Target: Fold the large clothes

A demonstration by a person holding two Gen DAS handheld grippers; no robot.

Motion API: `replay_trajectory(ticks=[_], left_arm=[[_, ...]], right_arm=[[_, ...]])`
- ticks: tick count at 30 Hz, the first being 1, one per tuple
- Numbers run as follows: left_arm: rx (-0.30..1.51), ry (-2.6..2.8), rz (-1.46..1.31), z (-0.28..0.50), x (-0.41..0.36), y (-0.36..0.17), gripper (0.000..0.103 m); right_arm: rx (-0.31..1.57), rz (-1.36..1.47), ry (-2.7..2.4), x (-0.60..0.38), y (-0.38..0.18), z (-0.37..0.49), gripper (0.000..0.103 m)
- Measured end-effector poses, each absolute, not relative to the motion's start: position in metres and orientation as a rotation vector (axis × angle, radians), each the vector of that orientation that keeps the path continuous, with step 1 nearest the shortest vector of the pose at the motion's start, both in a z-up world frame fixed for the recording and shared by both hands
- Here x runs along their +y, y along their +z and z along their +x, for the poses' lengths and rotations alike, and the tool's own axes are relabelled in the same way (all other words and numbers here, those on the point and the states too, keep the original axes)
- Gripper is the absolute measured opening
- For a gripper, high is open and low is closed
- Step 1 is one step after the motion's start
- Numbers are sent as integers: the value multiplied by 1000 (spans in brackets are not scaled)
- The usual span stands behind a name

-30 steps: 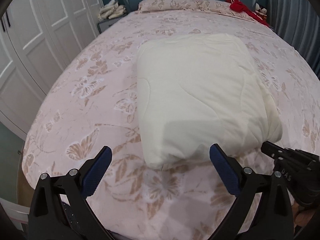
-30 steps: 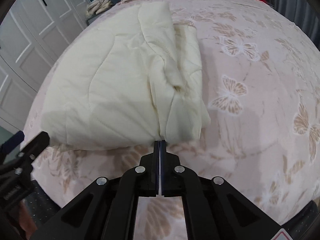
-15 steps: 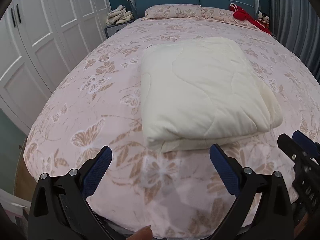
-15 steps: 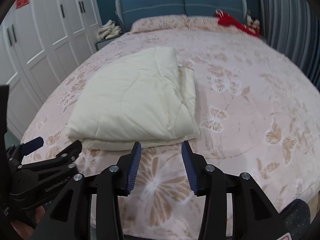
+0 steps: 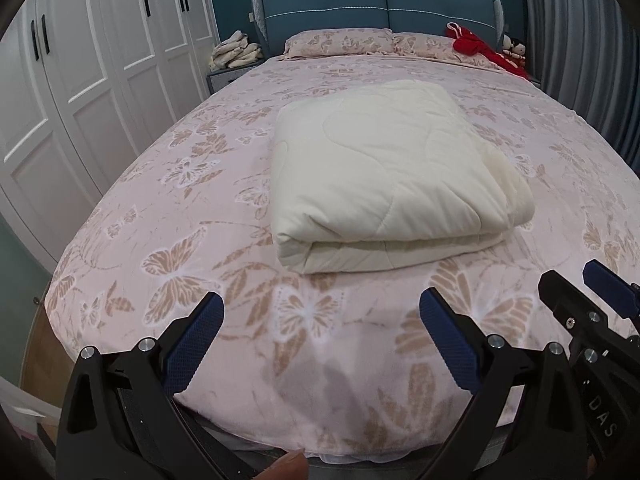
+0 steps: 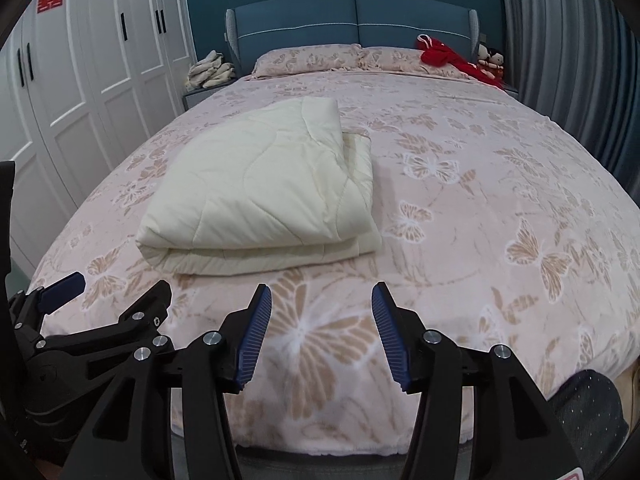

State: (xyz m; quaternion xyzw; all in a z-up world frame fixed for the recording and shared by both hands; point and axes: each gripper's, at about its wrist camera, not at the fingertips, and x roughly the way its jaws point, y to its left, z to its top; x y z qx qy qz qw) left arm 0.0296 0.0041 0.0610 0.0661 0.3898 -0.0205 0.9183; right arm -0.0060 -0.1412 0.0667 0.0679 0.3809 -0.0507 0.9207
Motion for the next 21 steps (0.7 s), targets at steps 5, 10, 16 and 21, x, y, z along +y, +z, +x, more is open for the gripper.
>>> replay_trajectory(ticks=[5,10,16,21], left_arm=[[810,-39,132,25,3,52,96],[808,-41,132,17,4,45,96],[804,-48,149,9,4,38,96],[812,-49,140,8,5,35,96]], right_arm=[[798,148,-112,-139,57,-14,52],[801,143,-118,-139,53,-21,52],[798,135,-122,-140,53,-24,52],[809,134,-121,-140,52,-26,52]])
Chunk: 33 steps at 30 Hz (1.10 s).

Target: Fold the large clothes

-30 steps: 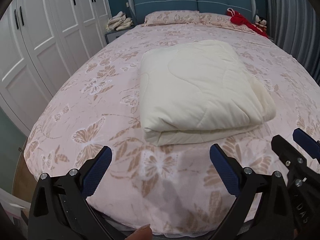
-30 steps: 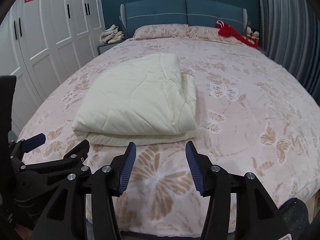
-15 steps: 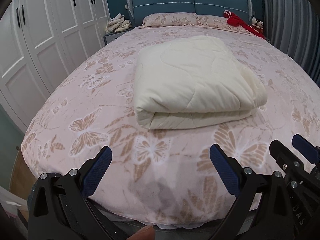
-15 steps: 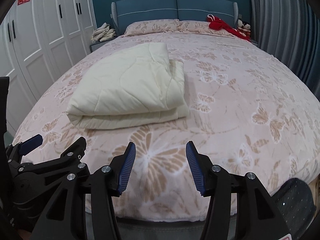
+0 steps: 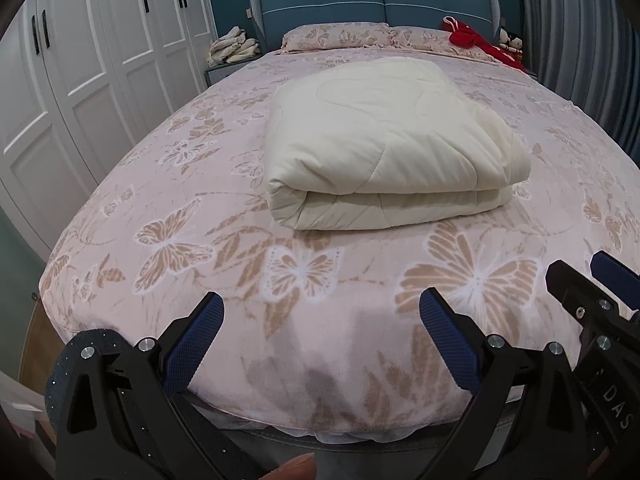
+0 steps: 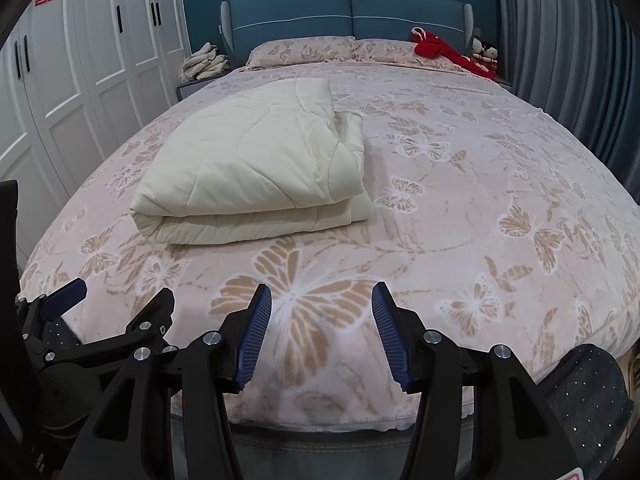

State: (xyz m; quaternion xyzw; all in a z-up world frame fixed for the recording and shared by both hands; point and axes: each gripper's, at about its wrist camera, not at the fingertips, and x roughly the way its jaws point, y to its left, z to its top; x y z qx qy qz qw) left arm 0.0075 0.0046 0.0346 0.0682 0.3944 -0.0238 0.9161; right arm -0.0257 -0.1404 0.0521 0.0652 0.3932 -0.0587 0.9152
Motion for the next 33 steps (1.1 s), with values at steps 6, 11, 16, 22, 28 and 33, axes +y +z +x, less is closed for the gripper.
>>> replay_trajectory(ticks=[6,11,16,22,28,33], left_arm=[[817,-48,139,7,5,32,96],[816,-46,142,7,5,32,96],[816,-45,142,6,5,31,95],[816,-45,142,6,5,31,95],[815,-45,142,6,5,31,95],[816,-44,139,6,5,30,94]], right_arm=[[817,134,-122,-142,51,-26,52],[815,129,-123,-142,50,-26,52],[816,132,-126,-141,50,-26,52],[817,131,-125,-142,49,-26,52],[816,131,-125,-142,49,-26,52],[817,131,-125,-142,49,-26,52]])
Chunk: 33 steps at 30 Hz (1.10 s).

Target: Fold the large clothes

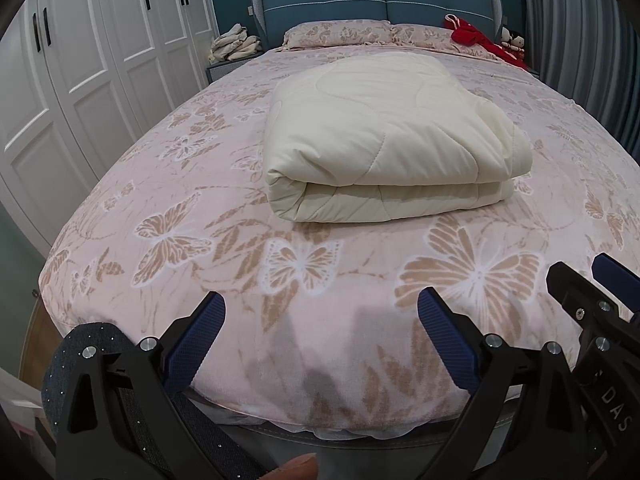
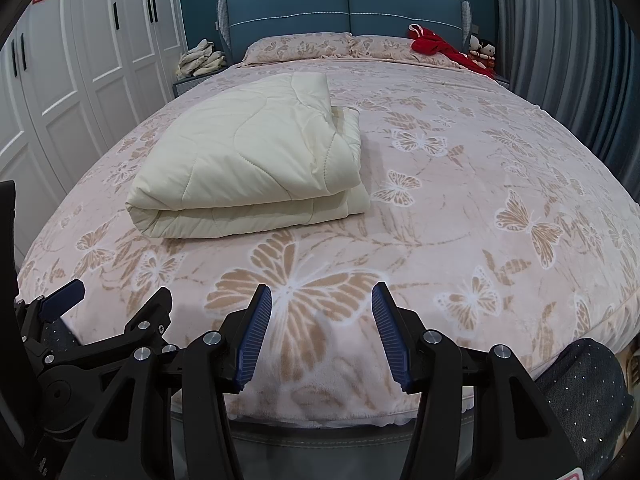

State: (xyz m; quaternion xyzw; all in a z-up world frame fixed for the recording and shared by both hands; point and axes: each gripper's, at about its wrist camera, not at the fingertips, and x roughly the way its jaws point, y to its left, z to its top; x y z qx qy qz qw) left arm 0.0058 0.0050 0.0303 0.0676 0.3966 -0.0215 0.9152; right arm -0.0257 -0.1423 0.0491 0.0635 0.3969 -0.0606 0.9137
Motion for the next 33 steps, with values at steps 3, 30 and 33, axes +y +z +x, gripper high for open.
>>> replay_trajectory(ticks=[3,30,33], left_arm=[[815,-43,141,5,5,29,93],[821,-41,143,2,3,31,90],[822,-46,143,3,3,30,88]], right_arm=[[819,132,-128,-142,49,-27,52],[824,134,-131,-140,47,-28,52],[824,135,-131,-140,47,-28,52]])
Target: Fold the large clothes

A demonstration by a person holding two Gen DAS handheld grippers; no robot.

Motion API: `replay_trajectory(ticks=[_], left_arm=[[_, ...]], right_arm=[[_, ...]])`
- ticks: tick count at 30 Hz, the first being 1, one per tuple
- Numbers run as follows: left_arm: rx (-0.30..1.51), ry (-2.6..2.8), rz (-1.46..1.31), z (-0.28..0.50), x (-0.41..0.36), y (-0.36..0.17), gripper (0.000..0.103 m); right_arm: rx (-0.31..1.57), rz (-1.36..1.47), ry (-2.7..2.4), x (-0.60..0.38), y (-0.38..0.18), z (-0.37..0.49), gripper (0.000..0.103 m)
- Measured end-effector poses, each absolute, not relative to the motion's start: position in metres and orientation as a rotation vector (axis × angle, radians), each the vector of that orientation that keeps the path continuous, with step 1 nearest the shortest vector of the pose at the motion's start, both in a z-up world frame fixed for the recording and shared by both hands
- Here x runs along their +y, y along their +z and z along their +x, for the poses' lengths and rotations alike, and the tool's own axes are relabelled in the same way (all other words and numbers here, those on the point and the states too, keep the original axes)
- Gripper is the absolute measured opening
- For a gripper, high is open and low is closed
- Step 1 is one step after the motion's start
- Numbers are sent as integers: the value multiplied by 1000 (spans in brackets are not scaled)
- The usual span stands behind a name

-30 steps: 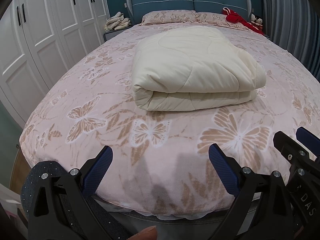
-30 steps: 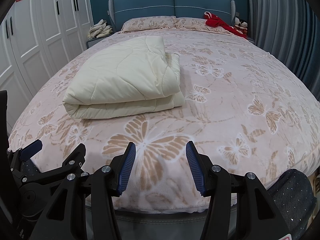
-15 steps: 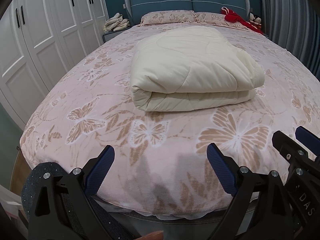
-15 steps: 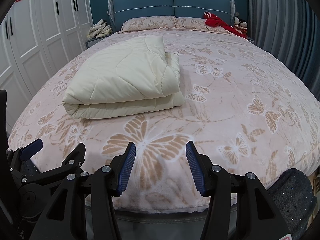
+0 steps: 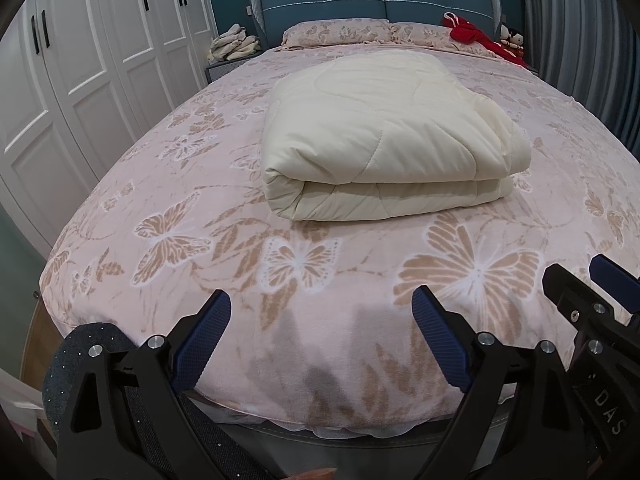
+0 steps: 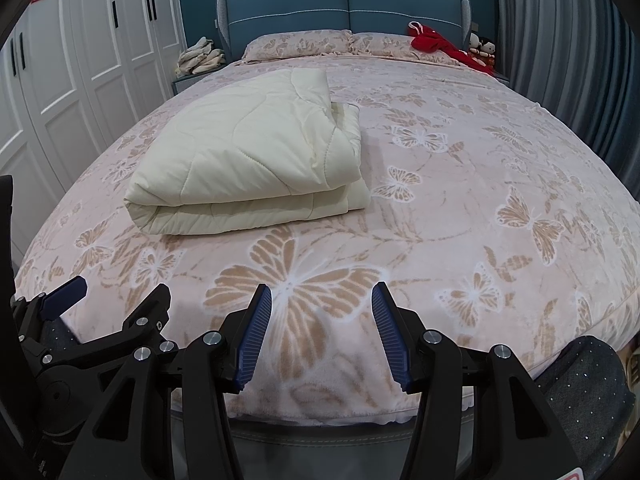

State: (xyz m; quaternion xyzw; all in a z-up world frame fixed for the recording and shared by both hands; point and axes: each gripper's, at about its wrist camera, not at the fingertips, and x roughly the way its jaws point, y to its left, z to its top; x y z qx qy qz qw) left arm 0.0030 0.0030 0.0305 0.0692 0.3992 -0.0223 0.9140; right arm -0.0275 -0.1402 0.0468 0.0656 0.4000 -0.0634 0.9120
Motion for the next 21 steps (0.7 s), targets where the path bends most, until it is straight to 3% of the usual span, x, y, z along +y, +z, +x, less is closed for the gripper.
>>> replay_trajectory(ticks=[15,21], left_arm=[[848,-52,118,6,7,26,88],[839,-46,139,5,3,26,82]], right_arm=[[833,129,-132,-138,43,-27,52],[835,122,-136,-138,41,-28,52]])
